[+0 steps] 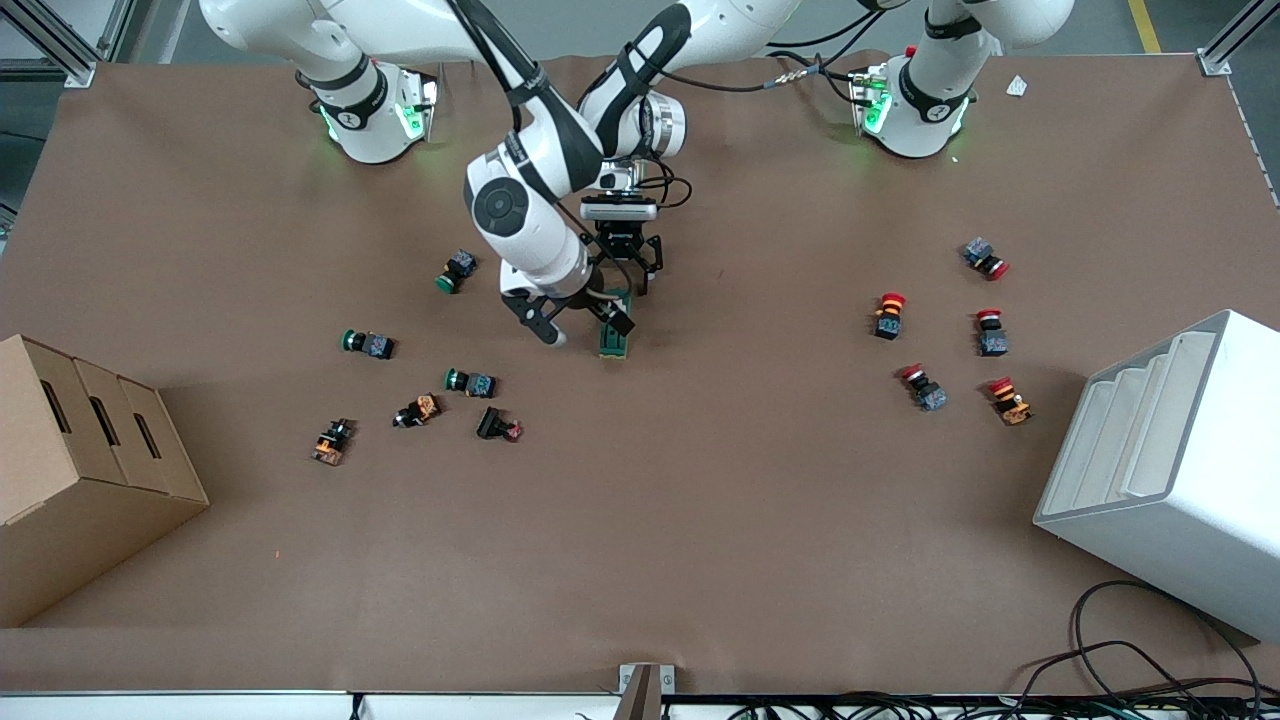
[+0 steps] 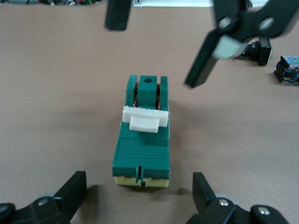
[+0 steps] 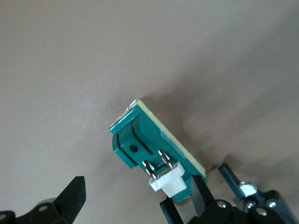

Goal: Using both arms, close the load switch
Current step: 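Push the white lever over with the right gripper to close the switch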

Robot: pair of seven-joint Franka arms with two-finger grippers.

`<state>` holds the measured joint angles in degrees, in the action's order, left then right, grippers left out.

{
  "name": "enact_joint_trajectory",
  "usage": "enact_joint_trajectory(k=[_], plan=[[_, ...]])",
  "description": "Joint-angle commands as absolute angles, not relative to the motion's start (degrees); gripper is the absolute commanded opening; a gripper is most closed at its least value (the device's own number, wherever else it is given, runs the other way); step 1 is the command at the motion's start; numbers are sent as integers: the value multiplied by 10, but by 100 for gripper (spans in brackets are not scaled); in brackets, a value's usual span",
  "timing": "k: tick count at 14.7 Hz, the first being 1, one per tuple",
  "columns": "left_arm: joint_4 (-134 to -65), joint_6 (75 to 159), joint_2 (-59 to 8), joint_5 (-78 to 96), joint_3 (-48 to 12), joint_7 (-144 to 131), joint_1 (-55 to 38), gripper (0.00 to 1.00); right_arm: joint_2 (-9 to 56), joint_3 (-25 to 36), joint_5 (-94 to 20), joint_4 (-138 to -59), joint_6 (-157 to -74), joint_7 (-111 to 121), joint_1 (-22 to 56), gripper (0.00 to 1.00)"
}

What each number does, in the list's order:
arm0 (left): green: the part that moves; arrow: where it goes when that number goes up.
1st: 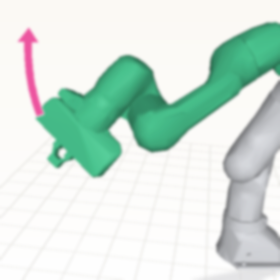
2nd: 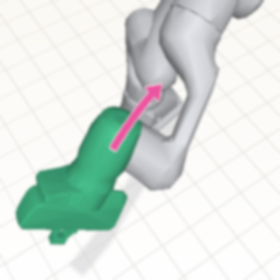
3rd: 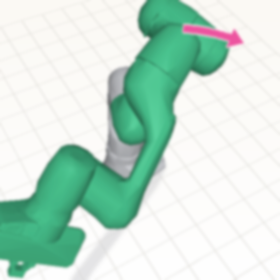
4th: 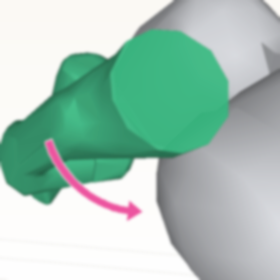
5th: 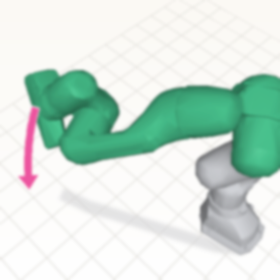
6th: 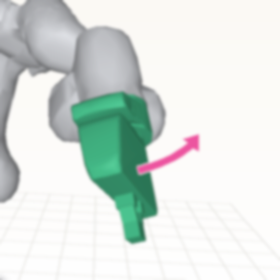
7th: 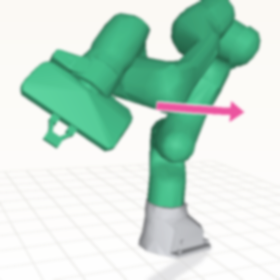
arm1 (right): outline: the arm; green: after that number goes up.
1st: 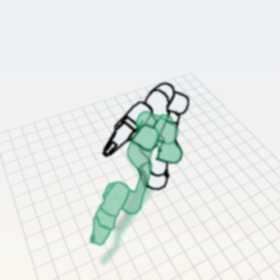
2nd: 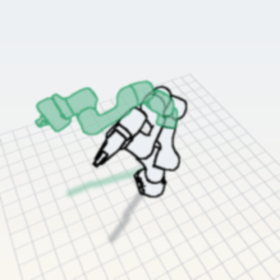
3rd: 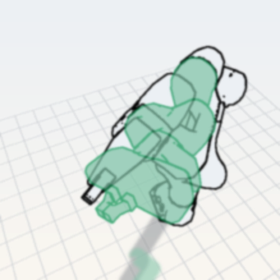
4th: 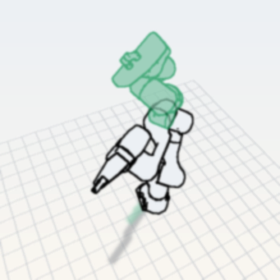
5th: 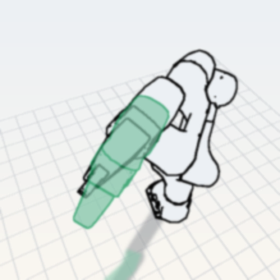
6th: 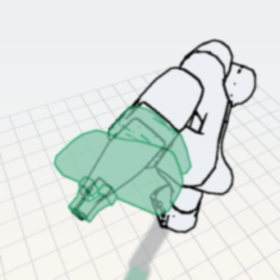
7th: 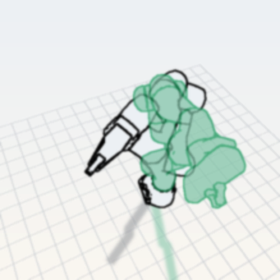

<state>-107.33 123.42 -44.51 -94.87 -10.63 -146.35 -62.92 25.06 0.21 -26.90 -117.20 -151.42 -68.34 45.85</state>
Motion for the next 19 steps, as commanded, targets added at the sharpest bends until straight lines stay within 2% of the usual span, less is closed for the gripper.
enact_joint_trajectory(k=[1, 9, 19], plan=[[-1064, 1223, -461, -975, -104, -1490, -635, 100, 261, 7, -290, -1193, -1555, -686, 483, 100], [-1064, 1152, -497, -977, -103, -1528, -670, 100, 296, 7, -322, -1188, -1610, -686, 510, 100], [-1063, 1129, -513, -1024, -103, -1571, -676, 100, 294, 9, -323, -1149, -1603, -677, 483, 100]])
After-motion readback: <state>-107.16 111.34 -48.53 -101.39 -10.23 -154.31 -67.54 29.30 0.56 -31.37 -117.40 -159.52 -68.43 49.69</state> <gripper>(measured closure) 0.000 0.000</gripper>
